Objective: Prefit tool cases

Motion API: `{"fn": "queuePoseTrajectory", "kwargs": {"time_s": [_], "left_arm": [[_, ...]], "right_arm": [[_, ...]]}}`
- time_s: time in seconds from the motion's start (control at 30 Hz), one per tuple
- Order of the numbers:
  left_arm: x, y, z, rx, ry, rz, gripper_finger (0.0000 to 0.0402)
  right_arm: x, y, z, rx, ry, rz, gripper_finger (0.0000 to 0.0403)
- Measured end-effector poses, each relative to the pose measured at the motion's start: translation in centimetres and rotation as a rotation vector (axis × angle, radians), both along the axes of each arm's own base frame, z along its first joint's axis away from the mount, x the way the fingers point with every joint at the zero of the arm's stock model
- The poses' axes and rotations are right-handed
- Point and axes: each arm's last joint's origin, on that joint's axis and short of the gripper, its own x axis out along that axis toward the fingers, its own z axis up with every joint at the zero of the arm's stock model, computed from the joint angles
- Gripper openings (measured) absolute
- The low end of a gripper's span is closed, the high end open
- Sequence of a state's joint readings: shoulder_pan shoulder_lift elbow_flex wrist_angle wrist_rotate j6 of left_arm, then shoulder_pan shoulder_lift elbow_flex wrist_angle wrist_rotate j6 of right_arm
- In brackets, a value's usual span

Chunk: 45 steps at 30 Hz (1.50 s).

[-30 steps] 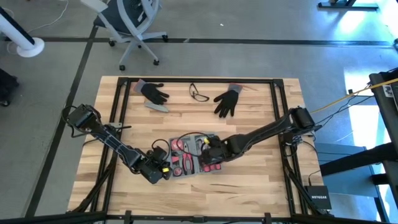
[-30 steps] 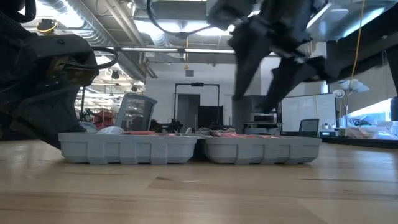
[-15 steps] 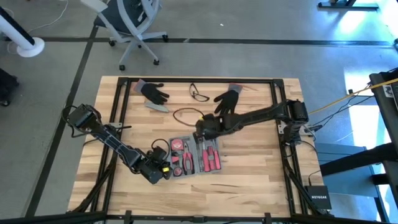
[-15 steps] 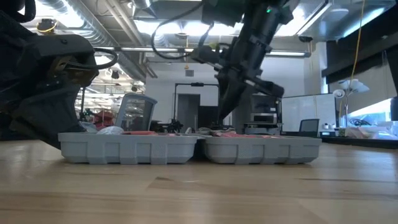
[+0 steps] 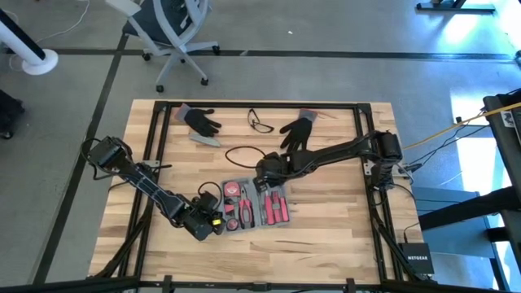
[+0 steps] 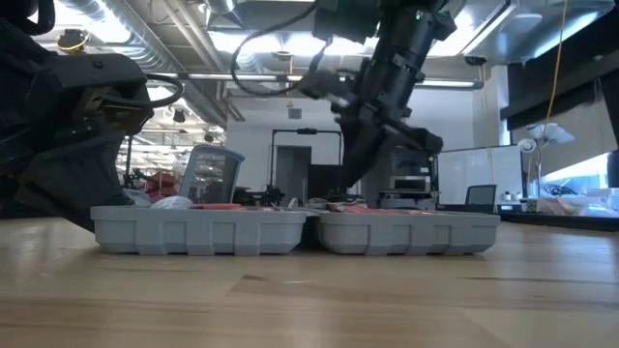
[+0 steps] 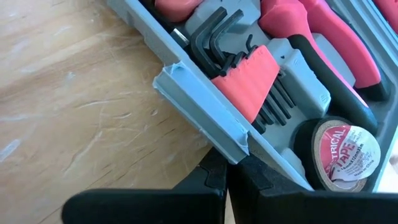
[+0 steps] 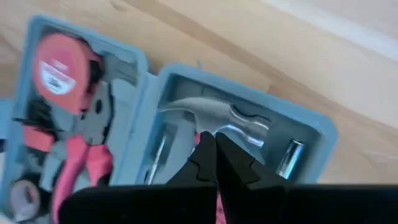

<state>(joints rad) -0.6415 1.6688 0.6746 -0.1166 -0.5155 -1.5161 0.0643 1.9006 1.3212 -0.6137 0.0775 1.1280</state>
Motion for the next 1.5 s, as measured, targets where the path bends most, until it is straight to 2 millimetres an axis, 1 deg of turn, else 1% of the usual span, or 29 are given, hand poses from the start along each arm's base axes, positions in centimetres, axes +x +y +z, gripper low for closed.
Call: {"fn": "queuePoseTrajectory", "kwargs": {"time_s": [0.13, 0.27, 0.37, 0.43, 0.53, 0.6, 0.7, 0.8, 0.9, 1.0, 1.1, 1.2, 1.27, 1.33, 1.4, 1.5], "left_arm": [[0.0, 0.0, 0.0, -0.003, -0.002, 0.004, 0.0], [0.0, 0.0, 0.0, -0.012, -0.003, 0.017, 0.0], [0.0, 0.0, 0.0, -0.013, -0.003, 0.016, 0.0], [0.0, 0.0, 0.0, -0.014, -0.002, 0.015, 0.0], [0.0, 0.0, 0.0, -0.017, -0.003, 0.019, 0.0], [0.0, 0.0, 0.0, -0.015, -0.004, 0.019, 0.0], [0.0, 0.0, 0.0, -0.01, -0.003, 0.014, 0.0], [0.0, 0.0, 0.0, -0.009, -0.003, 0.014, 0.0], [0.0, 0.0, 0.0, -0.008, -0.004, 0.015, 0.0], [0.0, 0.0, 0.0, -0.004, -0.004, 0.012, 0.0], [0.0, 0.0, 0.0, 0.006, -0.004, 0.005, 0.0], [0.0, 0.0, 0.0, 0.007, -0.005, 0.006, 0.0], [0.0, 0.0, 0.0, 0.009, -0.005, 0.005, 0.0], [0.0, 0.0, 0.0, 0.014, -0.004, -0.001, 0.0], [0.0, 0.0, 0.0, 0.022, -0.002, -0.011, 0.0], [0.0, 0.0, 0.0, 0.026, -0.001, -0.016, 0.0]], "right_arm": [[0.3, 0.1, -1.7, 0.019, 0.046, -0.004, 0.0], [1.2, 0.2, -2.8, 0.022, 0.003, -0.033, 0.0], [1.9, 0.0, -3.1, 0.029, -0.055, -0.107, 0.0], [2.2, 0.0, -3.1, 0.04, -0.089, -0.12, 0.0], [2.2, 0.0, -2.7, 0.047, -0.081, -0.099, 0.0], [1.8, 0.2, -2.6, 0.058, -0.027, -0.077, 0.0], [1.1, 0.3, -1.8, 0.05, 0.032, -0.037, 0.0], [0.6, 0.5, 0.3, -0.048, 0.021, -0.044, 0.0], [0.1, 0.2, 2.5, -0.118, -0.01, -0.056, 0.0], [0.0, 0.3, 2.7, -0.081, -0.001, -0.03, 0.0], [0.0, 1.7, 2.8, -0.069, -0.014, 0.001, 0.0006], [0.0, 3.0, 2.7, -0.089, -0.021, 0.029, 0.0028], [0.1, 3.7, 2.7, -0.1, -0.043, 0.041, 0.0055], [0.5, 4.0, 2.6, -0.125, -0.079, 0.044, 0.009], [0.7, 4.0, 2.0, -0.134, -0.069, 0.04, 0.0129], [1.1, 3.2, 0.8, -0.071, -0.036, -0.003, 0.0179]]}}
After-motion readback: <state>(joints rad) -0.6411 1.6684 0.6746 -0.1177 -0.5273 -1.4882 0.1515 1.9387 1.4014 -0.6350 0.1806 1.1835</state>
